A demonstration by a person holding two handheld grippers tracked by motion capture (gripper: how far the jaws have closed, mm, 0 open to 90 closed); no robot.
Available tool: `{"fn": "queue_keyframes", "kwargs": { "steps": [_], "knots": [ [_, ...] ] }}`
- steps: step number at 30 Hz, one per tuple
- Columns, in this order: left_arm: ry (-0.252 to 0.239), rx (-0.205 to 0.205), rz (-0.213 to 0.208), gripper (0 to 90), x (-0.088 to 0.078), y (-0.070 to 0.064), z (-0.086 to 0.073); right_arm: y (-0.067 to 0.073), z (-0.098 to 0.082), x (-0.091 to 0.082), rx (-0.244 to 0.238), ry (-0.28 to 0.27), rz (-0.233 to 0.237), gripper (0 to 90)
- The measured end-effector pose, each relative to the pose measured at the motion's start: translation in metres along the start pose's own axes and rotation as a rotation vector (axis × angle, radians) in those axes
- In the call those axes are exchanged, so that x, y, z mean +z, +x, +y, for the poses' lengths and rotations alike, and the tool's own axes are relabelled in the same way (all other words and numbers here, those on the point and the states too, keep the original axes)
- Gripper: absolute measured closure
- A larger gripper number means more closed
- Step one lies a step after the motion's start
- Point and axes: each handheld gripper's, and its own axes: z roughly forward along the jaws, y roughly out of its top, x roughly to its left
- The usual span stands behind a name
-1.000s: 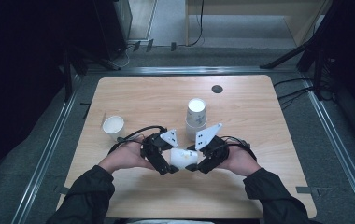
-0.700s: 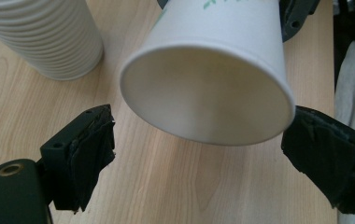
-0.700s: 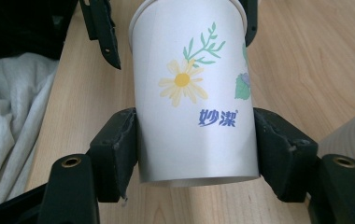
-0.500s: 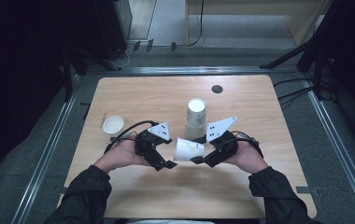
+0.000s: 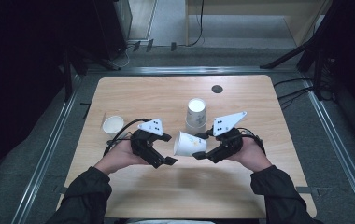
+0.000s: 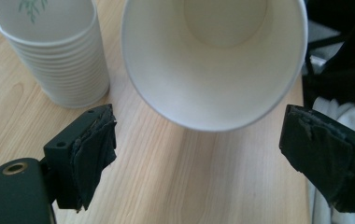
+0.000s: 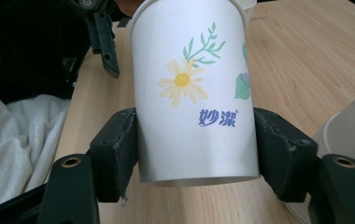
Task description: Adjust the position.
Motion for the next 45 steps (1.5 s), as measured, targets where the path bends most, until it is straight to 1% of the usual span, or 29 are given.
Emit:
{"fn": "queue_keyframes", "kwargs": {
  "steps": [2,4,7,14,15,17,19,21,22,25,29,33,34,36,37,39,41,42,44,45],
  "knots": [
    [-0.027,-0.010,-0.007,11.3,0.000,-0.001,0.000,0.000,0.001,0.000,0.004,-0.014,0.014,35.1],
    [-0.044,-0.011,-0.013,11.6,-0.001,-0.002,0.001,0.000,0.002,0.000,0.005,-0.024,0.024,35.1],
    [-0.079,-0.017,-0.030,12.7,-0.002,-0.003,0.001,0.000,0.002,0.001,0.007,-0.026,0.036,35.1],
    [-0.124,-0.032,-0.049,13.1,-0.005,-0.003,0.002,0.001,0.003,0.009,0.018,-0.026,0.071,35.0],
    [-0.132,-0.043,-0.056,13.6,-0.005,-0.003,0.002,0.001,0.003,0.010,0.020,-0.028,0.075,35.0],
    [-0.136,-0.047,-0.055,14.2,-0.005,-0.002,0.002,0.001,0.003,0.012,0.025,-0.031,0.085,35.0],
    [-0.135,-0.045,-0.053,15.2,-0.005,-0.002,0.001,0.001,0.004,0.014,0.027,-0.032,0.091,34.9],
    [-0.138,-0.036,-0.060,20.5,-0.006,-0.001,0.001,0.002,0.004,0.015,0.028,-0.027,0.096,34.9],
    [-0.136,-0.036,-0.059,21.5,-0.006,-0.001,0.001,0.002,0.004,0.016,0.026,-0.025,0.095,35.0],
    [-0.134,-0.035,-0.062,22.5,-0.005,-0.001,0.001,0.002,0.004,0.016,0.032,-0.022,0.093,35.0],
    [-0.136,-0.020,-0.059,25.1,-0.007,-0.002,0.001,0.002,0.004,0.017,0.029,-0.019,0.095,35.3],
    [-0.138,-0.022,-0.062,26.7,-0.008,-0.002,0.002,0.002,0.004,0.016,0.032,-0.024,0.095,35.0],
    [-0.136,-0.022,-0.062,27.0,-0.009,-0.001,0.002,0.002,0.004,0.017,0.035,-0.024,0.092,34.1],
    [-0.132,-0.019,-0.059,27.1,-0.010,-0.001,0.002,0.001,0.004,0.017,0.041,-0.015,0.087,29.3],
    [-0.128,-0.022,-0.063,27.1,-0.011,0.000,0.002,0.001,0.004,0.017,0.047,-0.008,0.084,28.0],
    [-0.115,-0.013,-0.049,27.0,-0.012,0.000,0.002,0.000,0.003,0.018,0.044,0.010,0.070,25.4],
    [-0.102,-0.003,-0.032,27.0,-0.014,0.000,0.003,0.001,0.002,0.018,0.041,0.026,0.053,24.7],
    [-0.092,0.000,-0.031,26.9,-0.014,0.001,0.003,0.001,0.001,0.017,0.039,0.031,0.052,24.7],
    [-0.065,0.012,-0.013,27.0,-0.015,0.001,0.005,0.001,-0.001,0.018,0.035,0.042,0.043,24.7],
    [-0.055,0.012,-0.015,27.0,-0.015,0.001,0.005,0.002,-0.001,0.018,0.034,0.048,0.039,24.7]
  ]
}}
